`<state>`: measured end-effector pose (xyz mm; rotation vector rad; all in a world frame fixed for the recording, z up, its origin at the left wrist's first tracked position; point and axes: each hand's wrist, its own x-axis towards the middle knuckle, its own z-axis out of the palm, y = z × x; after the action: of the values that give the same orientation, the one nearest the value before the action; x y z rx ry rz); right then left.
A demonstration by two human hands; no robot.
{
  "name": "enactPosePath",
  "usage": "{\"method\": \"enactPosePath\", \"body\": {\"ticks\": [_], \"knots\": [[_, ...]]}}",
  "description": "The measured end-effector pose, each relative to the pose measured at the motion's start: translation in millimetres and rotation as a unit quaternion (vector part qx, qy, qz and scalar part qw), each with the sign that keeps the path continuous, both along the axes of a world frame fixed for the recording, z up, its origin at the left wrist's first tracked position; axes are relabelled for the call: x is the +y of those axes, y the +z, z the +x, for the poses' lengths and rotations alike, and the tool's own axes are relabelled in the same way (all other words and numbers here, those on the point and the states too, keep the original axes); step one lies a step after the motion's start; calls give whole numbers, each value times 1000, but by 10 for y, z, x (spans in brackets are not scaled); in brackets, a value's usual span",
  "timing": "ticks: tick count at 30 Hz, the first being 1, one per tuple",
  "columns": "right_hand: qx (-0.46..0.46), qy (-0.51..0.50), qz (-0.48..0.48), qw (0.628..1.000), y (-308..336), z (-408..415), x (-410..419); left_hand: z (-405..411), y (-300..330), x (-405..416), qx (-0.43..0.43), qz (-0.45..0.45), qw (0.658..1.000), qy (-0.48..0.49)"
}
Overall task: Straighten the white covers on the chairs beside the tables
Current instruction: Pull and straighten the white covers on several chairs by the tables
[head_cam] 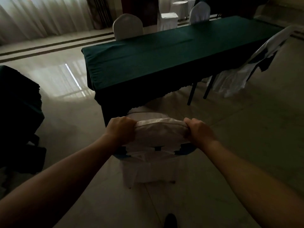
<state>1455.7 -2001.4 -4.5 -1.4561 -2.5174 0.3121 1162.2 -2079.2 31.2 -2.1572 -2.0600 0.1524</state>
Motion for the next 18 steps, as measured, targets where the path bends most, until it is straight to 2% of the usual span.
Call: {"method": "enactPosePath", "body": {"ticks": [8, 18], "knots": [[19, -8, 5, 1000, -65, 443, 767, 437, 50, 776, 43, 6, 999, -29], [-10, 16, 20, 1000, -82, 584, 1964, 689, 37, 1686, 2, -18, 1000, 2]]}}
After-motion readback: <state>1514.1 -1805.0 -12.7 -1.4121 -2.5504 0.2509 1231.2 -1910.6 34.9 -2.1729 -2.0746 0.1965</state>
